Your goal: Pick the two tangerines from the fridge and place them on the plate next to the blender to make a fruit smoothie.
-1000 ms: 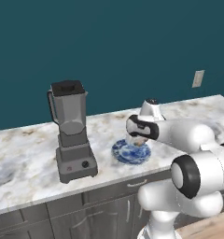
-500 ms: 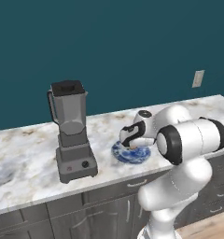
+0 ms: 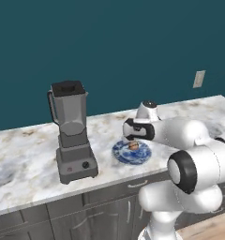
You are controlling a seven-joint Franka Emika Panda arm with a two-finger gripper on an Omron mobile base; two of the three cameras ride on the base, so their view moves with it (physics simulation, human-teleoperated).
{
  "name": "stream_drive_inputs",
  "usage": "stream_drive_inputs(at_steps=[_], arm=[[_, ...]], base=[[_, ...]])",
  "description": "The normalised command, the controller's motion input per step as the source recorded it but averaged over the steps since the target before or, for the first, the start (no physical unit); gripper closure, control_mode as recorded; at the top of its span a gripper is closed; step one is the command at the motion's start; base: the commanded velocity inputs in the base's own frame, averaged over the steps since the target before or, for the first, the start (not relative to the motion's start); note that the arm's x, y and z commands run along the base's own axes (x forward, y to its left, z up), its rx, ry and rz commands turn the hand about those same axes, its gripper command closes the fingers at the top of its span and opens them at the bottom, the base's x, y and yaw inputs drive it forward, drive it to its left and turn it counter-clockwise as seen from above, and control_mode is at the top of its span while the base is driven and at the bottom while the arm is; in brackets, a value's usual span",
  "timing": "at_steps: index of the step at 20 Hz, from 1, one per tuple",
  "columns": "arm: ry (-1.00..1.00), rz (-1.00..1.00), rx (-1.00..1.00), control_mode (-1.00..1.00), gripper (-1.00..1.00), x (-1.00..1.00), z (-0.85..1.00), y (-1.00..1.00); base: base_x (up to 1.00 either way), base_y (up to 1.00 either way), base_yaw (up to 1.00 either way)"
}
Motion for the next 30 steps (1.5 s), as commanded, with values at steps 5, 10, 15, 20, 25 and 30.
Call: stream_drive_inputs(at_steps=[5,10,15,20,25,30], arm=[[-0.02,0.0,0.0,-1.0,-1.0,-1.0,1.0,-0.04],[-0.07,0.0,0.0,-1.0,-1.0,-0.99,0.97,-0.07],[-0.17,0.0,0.0,-1.0,-1.0,-0.83,0.85,0.0],[-0.12,0.0,0.0,1.0,-1.0,-0.18,0.13,0.0],[0.0,0.0,0.0,1.0,-1.0,0.0,0.0,0.0],[0.0,0.0,0.0,1.0,-1.0,0.0,0.0,0.0]], base=[[0.0,0.0,0.0],[0.0,0.0,0.0],[0.0,0.0,0.0],[-0.13,-0.01,0.1],[-0.81,-0.1,0.85],[-0.36,0.15,0.98]])
